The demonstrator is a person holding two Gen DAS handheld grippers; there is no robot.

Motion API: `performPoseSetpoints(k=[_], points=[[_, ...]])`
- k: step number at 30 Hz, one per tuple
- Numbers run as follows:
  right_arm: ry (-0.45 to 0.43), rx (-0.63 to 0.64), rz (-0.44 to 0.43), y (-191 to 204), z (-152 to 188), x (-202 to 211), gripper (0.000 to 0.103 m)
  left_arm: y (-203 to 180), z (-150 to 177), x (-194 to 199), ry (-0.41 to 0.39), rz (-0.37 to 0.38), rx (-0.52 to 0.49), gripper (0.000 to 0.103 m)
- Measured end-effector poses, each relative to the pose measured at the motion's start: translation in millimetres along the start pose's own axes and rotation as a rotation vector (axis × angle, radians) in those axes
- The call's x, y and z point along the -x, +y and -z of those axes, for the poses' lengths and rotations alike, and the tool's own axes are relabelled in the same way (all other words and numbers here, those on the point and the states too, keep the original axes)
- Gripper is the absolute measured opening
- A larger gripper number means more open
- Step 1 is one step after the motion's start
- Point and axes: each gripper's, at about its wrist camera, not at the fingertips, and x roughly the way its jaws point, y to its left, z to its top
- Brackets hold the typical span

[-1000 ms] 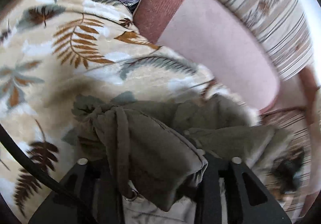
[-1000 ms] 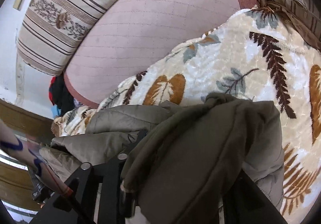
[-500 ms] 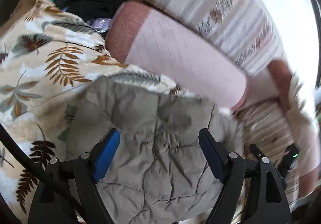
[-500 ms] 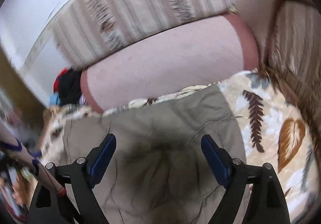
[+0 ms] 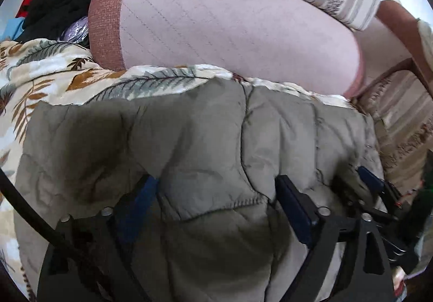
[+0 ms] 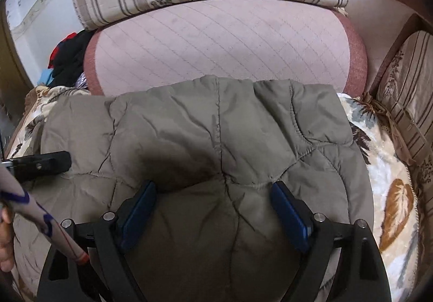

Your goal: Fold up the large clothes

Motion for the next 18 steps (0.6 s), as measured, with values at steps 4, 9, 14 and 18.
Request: performPoseSetpoints(k=[4, 9, 14, 18], points=[[0.015, -0.02, -0.01, -7, -13, -22, 0.092, 3, -16, -24, 0.002, -0.015, 0.006, 0.099], [0.038, -0.059, -0.04, -16, -25, -43, 0.095, 8, -32, -45, 0.011, -0.014, 0.016, 0.103], [0.05, -0.098, -0.062, -23, -27, -54, 0.097, 10, -37, -54, 0.011, -0.003, 0.022, 0.103], [0.066, -0.101, -0.045, -23, -28, -53, 0.097, 10, -37, -47, 0.005, -0.006, 0.028, 0.103]])
